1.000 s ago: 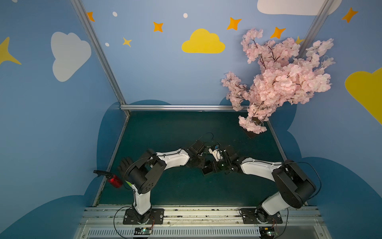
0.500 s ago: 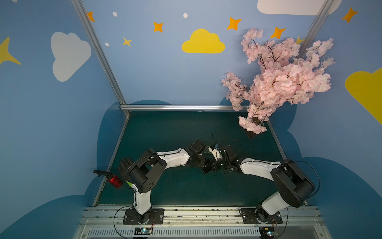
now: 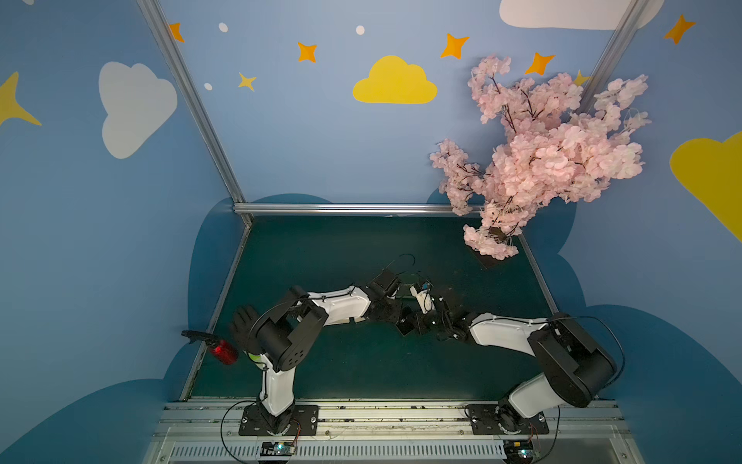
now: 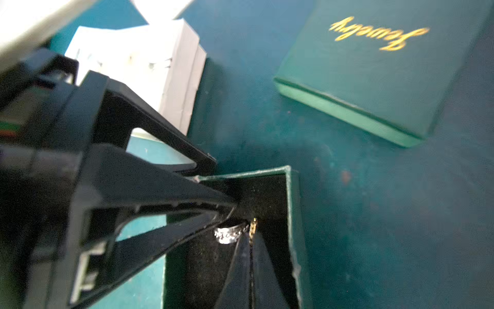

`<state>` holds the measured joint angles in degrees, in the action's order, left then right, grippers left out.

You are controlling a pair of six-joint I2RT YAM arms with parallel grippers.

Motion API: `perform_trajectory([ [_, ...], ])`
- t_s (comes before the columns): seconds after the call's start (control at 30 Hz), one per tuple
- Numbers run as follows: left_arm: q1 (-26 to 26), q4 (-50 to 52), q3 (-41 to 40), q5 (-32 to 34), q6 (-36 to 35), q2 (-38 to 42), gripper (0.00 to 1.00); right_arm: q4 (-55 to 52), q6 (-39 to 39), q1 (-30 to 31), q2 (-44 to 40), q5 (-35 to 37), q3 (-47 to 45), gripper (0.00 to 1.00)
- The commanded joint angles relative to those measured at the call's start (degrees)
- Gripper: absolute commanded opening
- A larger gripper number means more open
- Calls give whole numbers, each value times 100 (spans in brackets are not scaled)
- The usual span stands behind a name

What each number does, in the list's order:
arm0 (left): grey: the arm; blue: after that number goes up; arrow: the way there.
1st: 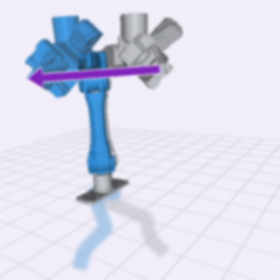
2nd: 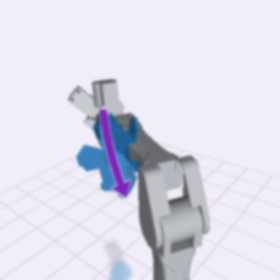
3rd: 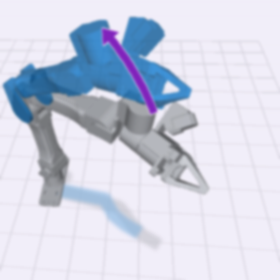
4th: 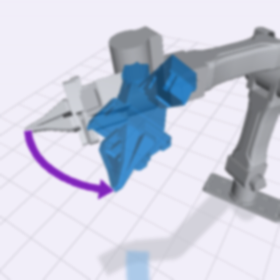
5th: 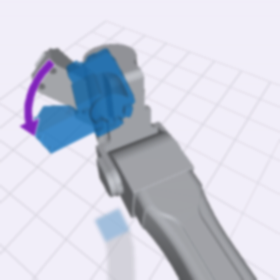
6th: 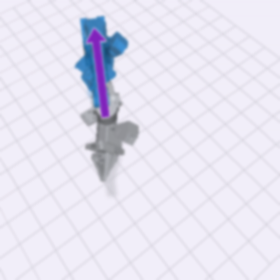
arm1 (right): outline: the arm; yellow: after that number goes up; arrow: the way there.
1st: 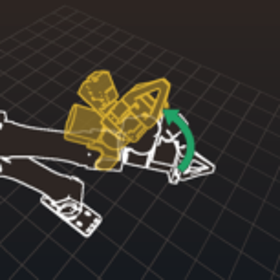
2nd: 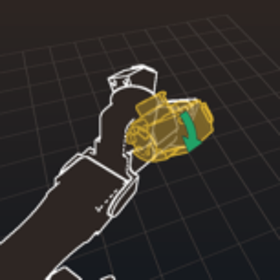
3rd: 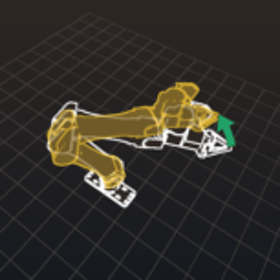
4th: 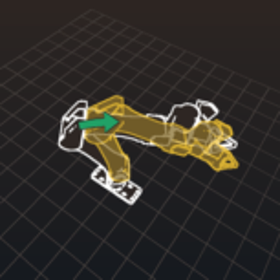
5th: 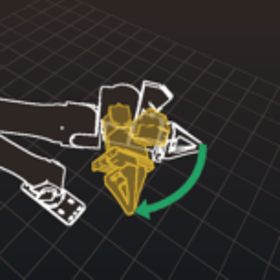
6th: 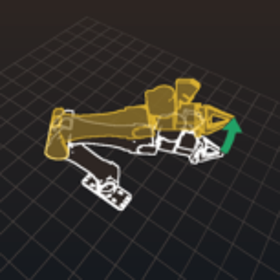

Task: Take the rings out of the lift-off lid box
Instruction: Take out the ring from the jewelry box.

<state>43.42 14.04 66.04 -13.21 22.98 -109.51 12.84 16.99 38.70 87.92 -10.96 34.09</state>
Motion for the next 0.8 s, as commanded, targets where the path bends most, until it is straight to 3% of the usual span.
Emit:
perform_trajectory([
  [0.0, 88, 384, -249, -217, 37, -597, 39, 306, 65, 6, -152, 129, -33, 0],
  [0.77, 235, 529, -27, -170, -37, -832, 36, 919, 450, -55, -306, 667, -310, 0],
])
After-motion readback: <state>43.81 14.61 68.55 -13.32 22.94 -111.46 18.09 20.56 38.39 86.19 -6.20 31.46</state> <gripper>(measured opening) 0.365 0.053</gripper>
